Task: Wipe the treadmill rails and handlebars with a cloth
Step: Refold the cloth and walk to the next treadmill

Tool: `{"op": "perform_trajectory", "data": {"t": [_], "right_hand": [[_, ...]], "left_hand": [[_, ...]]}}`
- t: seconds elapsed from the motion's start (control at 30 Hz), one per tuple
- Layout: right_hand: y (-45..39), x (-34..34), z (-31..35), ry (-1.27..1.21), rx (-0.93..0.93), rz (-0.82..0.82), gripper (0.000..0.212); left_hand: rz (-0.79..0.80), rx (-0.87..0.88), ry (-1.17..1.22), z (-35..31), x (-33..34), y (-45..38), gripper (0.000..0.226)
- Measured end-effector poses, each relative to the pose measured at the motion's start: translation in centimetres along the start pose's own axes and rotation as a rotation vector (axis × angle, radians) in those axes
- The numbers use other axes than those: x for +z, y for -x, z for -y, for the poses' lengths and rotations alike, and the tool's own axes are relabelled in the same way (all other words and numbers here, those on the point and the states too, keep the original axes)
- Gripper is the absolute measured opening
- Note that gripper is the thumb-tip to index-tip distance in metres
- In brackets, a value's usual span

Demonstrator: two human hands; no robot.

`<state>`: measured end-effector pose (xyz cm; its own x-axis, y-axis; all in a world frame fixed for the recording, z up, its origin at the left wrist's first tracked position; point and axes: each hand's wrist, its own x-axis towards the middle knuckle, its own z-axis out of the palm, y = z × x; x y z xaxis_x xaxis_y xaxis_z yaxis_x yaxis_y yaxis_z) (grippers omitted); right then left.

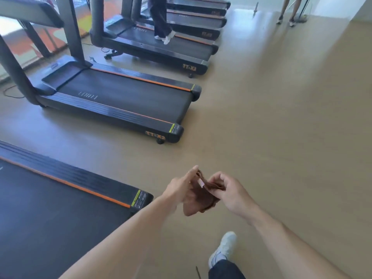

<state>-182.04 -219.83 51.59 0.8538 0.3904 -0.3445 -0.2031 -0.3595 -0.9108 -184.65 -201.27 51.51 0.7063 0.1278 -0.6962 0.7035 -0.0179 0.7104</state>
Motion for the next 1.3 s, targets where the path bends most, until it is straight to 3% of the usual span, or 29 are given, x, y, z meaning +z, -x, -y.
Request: {"op": "perform_trajectory", "data": {"t": [0.07,0.17,0.33,0.47,0.53,0.63,0.83,1.1,1.3], "right_hand": [[-5.2,-2.9,1.6,0.147,-0.058,0.128,0.023],[-12.7,-7.8,3.8,0.244,-0.088,0.222,0.026],[-24.5,-14.4,6.9,0.345,-0.061,0.204,0.013],[-34.6,-18.4,9.5,0.340,-0.046,0.206,0.010],[-40.1,-20.4,10.8,0.376,-0.033,0.279,0.010],[-49.3,-23.5,12.6,0.384,0.005,0.405,0.035],[-67.7,-30.7,17.0,0.422,-0.130,0.305,0.058],[-88.4,-41.7,21.6,0.301,-0.177,0.202,0.036],[-104.3,-51.7,23.5,0.380,-0.303,0.249,0.054]], "left_hand": [[0.085,-0.066,-0.033,-4.7,0.2,-3.9,0.048],[0.016,-0.058,-0.244,-11.2,1.0,-9.9,0.017],[-0.208,0.026,-0.563,-20.0,1.7,-18.8,0.025],[-0.400,0.166,-0.573,-27.7,2.1,-25.0,0.022],[-0.404,0.243,-0.586,-31.5,2.0,-29.2,0.019],[-0.371,0.323,-0.534,-37.4,1.6,-36.4,0.013],[-0.350,0.382,-0.313,-51.1,0.5,-50.3,0.024],[-0.268,0.350,-0.130,-67.9,1.2,-66.5,0.045],[-0.302,0.297,0.008,-79.8,5.1,-79.6,0.045]]}}
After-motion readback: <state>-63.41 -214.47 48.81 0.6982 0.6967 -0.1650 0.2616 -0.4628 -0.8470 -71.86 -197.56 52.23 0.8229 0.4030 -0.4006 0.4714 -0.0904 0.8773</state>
